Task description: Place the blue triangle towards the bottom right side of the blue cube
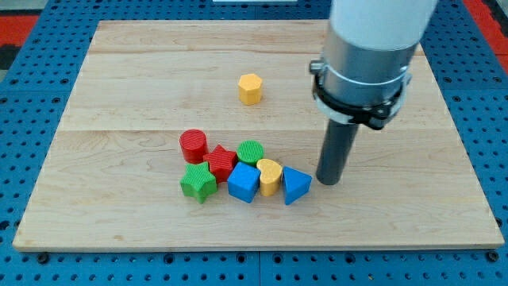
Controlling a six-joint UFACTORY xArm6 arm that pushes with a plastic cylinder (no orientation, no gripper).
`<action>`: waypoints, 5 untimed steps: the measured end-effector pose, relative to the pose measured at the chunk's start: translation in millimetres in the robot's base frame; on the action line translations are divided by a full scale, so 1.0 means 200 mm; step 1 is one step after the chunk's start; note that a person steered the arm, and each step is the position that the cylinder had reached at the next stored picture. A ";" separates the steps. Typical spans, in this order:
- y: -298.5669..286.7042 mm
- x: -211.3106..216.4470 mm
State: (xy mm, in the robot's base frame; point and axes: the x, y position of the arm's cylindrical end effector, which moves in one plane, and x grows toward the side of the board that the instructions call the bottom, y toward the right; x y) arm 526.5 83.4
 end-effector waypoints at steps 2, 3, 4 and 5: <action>-0.13 0.01; -0.06 0.17; -0.08 0.21; -0.21 0.14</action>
State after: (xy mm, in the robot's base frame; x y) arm 553.9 41.1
